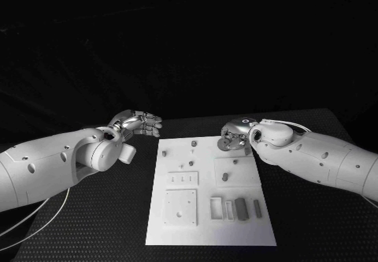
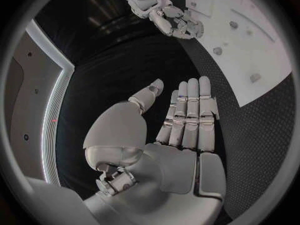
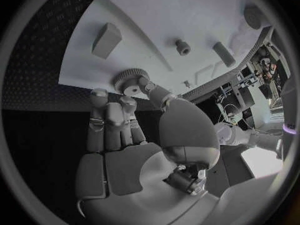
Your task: Assemble the parts on the task board
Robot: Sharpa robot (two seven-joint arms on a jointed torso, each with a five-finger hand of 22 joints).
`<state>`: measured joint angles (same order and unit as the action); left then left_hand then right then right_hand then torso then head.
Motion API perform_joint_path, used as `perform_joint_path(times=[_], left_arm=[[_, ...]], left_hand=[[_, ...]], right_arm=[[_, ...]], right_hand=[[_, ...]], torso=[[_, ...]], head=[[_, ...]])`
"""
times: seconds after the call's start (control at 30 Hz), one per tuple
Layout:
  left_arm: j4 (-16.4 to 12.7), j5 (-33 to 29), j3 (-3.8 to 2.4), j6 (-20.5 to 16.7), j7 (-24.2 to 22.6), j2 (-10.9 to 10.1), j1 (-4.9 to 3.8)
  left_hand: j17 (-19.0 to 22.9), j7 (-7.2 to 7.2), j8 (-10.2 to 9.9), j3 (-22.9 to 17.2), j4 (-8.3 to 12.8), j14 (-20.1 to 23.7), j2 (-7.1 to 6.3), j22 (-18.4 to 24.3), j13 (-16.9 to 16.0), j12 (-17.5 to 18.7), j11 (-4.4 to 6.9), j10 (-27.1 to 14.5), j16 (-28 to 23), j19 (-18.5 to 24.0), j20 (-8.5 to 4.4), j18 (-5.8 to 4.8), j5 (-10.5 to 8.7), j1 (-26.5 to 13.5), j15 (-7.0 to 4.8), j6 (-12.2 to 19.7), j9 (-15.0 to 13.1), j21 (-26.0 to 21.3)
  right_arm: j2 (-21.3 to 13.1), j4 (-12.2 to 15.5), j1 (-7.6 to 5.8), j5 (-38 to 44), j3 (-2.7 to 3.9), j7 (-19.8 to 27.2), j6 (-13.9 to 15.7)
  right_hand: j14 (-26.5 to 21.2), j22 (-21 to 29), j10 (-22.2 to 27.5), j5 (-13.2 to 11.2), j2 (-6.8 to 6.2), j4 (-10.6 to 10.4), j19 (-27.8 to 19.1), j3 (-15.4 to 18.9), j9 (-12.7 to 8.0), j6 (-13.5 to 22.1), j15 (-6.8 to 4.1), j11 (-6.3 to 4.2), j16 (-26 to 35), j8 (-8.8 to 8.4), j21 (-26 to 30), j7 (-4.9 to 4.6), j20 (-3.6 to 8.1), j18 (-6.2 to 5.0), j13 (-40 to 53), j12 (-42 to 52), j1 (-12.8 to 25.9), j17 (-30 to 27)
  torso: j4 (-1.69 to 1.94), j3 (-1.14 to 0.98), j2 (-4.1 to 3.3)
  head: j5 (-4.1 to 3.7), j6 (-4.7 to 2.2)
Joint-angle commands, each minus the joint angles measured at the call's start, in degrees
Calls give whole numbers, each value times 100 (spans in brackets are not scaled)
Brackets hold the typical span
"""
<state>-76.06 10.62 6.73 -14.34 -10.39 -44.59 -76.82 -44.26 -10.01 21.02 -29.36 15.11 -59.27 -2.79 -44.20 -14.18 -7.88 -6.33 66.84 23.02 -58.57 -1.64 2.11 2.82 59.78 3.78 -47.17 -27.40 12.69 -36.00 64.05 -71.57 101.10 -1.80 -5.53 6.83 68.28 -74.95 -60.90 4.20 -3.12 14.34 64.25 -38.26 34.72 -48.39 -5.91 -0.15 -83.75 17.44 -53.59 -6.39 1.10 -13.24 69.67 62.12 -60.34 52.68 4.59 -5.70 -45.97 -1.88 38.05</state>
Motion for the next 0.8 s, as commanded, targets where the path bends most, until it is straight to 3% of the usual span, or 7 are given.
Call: perform_joint_path(times=[0.03, 0.2, 0.47, 0.8], left_arm=[[-11, 11, -5, 73, -61, 9, -6], [-8, 11, -5, 69, -62, 5, -6], [-21, 11, -5, 63, -64, -1, -7], [-34, 11, -5, 55, -61, -4, -7]], left_hand=[[-9, -37, -22, 10, -30, -42, 9, -7, -6, 34, -14, 38, -36, -25, -13, 79, 23, -41, 16, -15, -9, -24], [-12, -37, -23, 11, -30, -43, 8, -8, -8, 36, -14, 39, -38, -25, -13, 79, 23, -41, 16, -15, -10, -25], [-16, -37, -24, 11, -29, -44, 8, -10, -11, 38, -14, 40, -42, -26, -13, 79, 23, -42, 16, -16, -11, -26], [-23, -37, -26, 12, -28, -47, 8, -12, -17, 44, -13, 42, -48, -27, -13, 79, 23, -43, 15, -17, -13, -28]], right_arm=[[-9, 28, 68, 301, -45, -138, 4], [-48, 238, 67, 441, -45, -256, 349], [-120, 840, 34, 833, -33, -474, 949], [76, 1139, 17, 1137, -33, -590, 1083]], right_hand=[[21, -111, -21, 36, 170, 54, -17, 7, 66, -989, -33, -31, -44, 56, -30, 67, -5, -176, -14, 32, -16, -6], [117, -108, -89, 38, 212, 140, 30, -8, 93, -1056, -54, -56, -70, 74, -56, 92, 12, -176, -46, 67, 22, 66], [216, -103, -166, 39, 179, 182, 85, -27, 117, -1127, -76, -84, -82, 90, -77, 121, 32, -176, -84, 89, 51, 121], [259, -99, -200, 40, 156, 188, 109, -45, 125, -1152, -86, -95, -84, 91, -81, 132, 42, -176, -110, 88, 51, 141]], torso=[[81, 1, 1], [82, 1, 3], [79, 7, 1], [91, 8, -4]], head=[[0, -3], [6, -14], [20, -36], [39, -58]])
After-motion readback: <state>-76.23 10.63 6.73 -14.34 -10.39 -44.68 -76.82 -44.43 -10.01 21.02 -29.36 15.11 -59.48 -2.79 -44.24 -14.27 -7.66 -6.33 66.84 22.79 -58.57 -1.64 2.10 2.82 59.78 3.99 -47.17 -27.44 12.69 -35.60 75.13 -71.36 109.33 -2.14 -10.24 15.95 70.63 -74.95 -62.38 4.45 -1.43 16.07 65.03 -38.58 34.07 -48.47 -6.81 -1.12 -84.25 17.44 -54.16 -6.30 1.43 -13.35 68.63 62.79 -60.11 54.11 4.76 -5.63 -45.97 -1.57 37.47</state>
